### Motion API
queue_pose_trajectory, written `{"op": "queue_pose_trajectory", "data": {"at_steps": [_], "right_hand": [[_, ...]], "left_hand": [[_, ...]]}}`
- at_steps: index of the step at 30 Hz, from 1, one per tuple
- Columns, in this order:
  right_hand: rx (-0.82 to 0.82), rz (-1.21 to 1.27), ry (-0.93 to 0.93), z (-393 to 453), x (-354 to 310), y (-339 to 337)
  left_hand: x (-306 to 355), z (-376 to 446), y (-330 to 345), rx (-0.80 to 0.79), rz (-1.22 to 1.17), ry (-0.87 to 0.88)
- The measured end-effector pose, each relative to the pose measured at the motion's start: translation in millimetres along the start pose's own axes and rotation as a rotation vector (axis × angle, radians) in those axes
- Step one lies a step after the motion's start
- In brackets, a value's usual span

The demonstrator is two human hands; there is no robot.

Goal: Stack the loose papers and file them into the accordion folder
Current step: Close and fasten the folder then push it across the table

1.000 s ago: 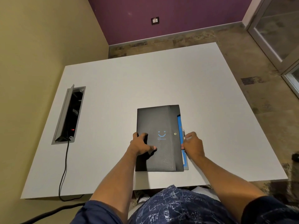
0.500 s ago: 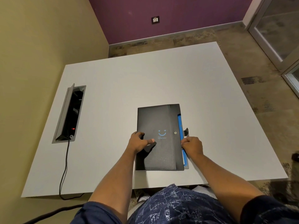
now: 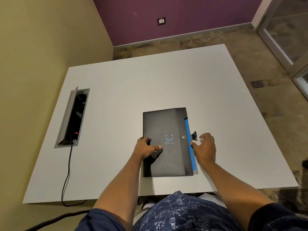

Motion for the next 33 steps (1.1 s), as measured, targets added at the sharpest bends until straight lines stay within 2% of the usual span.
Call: {"op": "queue_pose_trajectory", "data": {"at_steps": [5, 11, 15, 21, 27, 33], "right_hand": [[-0.068, 0.002, -0.132, 14, -15, 2], [-0.229, -0.299, -0.252, 17, -29, 21], [-0.350, -0.483, -0.248, 19, -25, 30], [-0.390, -0.374, -0.141, 18, -18, 35], [-0.364, -0.323, -0.183, 18, -23, 36], [-0.414, -0.563, -0.316, 20, -28, 37]], "left_hand": [[-2, -1, 4, -0.041, 0.259, -0.004], [-7, 0, 9, -0.144, 0.489, -0.014], [-8, 2, 6, -0.163, 0.519, -0.015], [-11, 5, 6, -0.177, 0.550, -0.024], [-11, 7, 7, -0.191, 0.581, -0.037], [-13, 7, 7, -0.192, 0.599, -0.034]]}}
Point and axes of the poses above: each hand's wrist, its own z-axis towards the middle knuckle, its own y-axis out of the palm, x = y × z, the point moved 4 cm from there along z, towards the middle knuckle, and after that the axes turned 10 degrees about -x, right-handed, at the moved point
